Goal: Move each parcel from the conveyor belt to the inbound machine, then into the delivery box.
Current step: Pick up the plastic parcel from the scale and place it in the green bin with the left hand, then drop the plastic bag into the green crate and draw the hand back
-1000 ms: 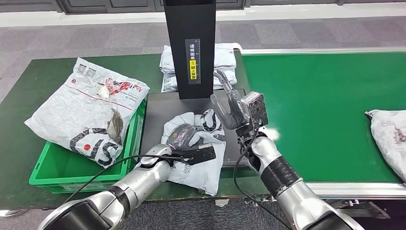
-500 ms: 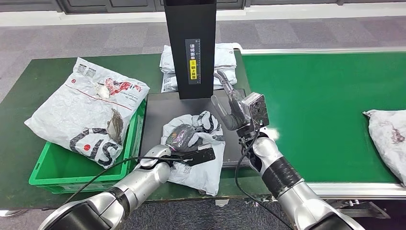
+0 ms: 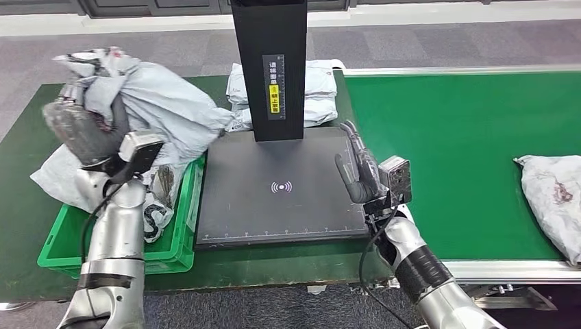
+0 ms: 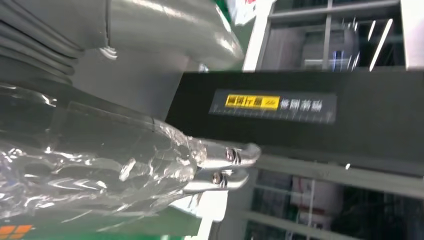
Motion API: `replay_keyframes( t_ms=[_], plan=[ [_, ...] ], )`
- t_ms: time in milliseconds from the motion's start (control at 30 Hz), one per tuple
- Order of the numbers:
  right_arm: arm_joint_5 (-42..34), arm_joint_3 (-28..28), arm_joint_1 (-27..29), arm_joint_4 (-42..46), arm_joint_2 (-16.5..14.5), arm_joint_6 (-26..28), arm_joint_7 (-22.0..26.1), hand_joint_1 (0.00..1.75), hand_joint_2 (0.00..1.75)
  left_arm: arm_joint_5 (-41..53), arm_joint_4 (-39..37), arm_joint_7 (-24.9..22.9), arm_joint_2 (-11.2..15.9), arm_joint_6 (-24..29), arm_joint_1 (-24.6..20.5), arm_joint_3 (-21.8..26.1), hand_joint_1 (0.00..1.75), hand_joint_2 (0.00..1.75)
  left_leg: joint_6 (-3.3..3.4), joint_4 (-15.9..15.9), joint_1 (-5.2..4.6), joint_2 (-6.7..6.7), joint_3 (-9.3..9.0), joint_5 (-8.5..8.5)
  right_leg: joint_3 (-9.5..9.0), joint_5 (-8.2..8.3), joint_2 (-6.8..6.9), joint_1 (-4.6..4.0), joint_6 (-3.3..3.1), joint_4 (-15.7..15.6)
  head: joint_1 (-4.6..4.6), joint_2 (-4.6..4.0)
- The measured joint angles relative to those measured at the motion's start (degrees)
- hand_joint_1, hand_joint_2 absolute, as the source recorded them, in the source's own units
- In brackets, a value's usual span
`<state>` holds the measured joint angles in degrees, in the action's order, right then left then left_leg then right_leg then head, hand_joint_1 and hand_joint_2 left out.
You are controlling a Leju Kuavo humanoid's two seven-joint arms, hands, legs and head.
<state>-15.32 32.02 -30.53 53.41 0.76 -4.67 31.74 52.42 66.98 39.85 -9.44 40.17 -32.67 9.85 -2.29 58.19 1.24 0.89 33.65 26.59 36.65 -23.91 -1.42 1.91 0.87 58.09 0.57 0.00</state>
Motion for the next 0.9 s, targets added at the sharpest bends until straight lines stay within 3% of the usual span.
replay_keyframes(
  t_ms=[167,367,567,700,800,900],
  plan=[
    [-0.2,-0.1,0.5,-0.3,0.7,0.0,0.3,0.0,0.0,0.5,6.6,0.1,0.2,0.0,1.4,3.7,1.75,1.75,0.0,0.0,0.0,0.12,0.07,0.0,-0.02,-0.01,0.12,0.01,0.0,0.0,0.0,0.0],
    [-0.2,-0.1,0.6,-0.4,1.0,0.0,0.4,0.0,0.0,1.1,9.6,0.1,0.3,0.0,1.9,5.1,1.75,1.75,0.01,0.0,-0.01,0.22,0.07,-0.01,-0.07,-0.01,0.22,0.01,0.0,0.0,-0.01,0.0],
    [-0.1,-0.1,1.6,-0.3,1.3,0.5,0.4,0.0,0.0,10.0,12.9,0.3,-0.3,0.0,2.8,7.6,1.75,1.75,0.01,0.0,0.0,0.2,0.06,0.0,-0.05,-0.01,0.2,0.01,0.0,0.0,0.0,0.0],
    [0.2,-0.1,2.1,-0.3,1.4,0.7,0.3,0.0,0.0,21.1,13.1,-0.2,-0.4,0.0,2.5,11.8,0.0,1.75,0.03,0.0,0.0,0.19,0.04,0.03,-0.04,-0.03,0.17,0.01,0.0,0.0,-0.01,0.0],
    [0.6,-0.1,2.3,-0.3,1.4,0.8,0.3,0.0,0.0,30.4,9.7,-4.7,-0.5,0.0,1.6,15.5,0.0,1.75,0.02,0.0,0.0,0.19,0.02,0.01,-0.03,-0.03,0.18,0.0,-0.01,0.0,0.0,0.0],
    [0.7,-0.1,2.5,-0.3,1.4,0.8,0.3,0.0,0.0,33.8,2.6,-14.2,0.7,-0.1,0.4,16.4,0.0,1.75,-0.01,0.0,-0.01,0.19,0.0,-0.02,-0.03,-0.01,0.19,0.0,-0.01,0.0,-0.01,0.0]
  ],
)
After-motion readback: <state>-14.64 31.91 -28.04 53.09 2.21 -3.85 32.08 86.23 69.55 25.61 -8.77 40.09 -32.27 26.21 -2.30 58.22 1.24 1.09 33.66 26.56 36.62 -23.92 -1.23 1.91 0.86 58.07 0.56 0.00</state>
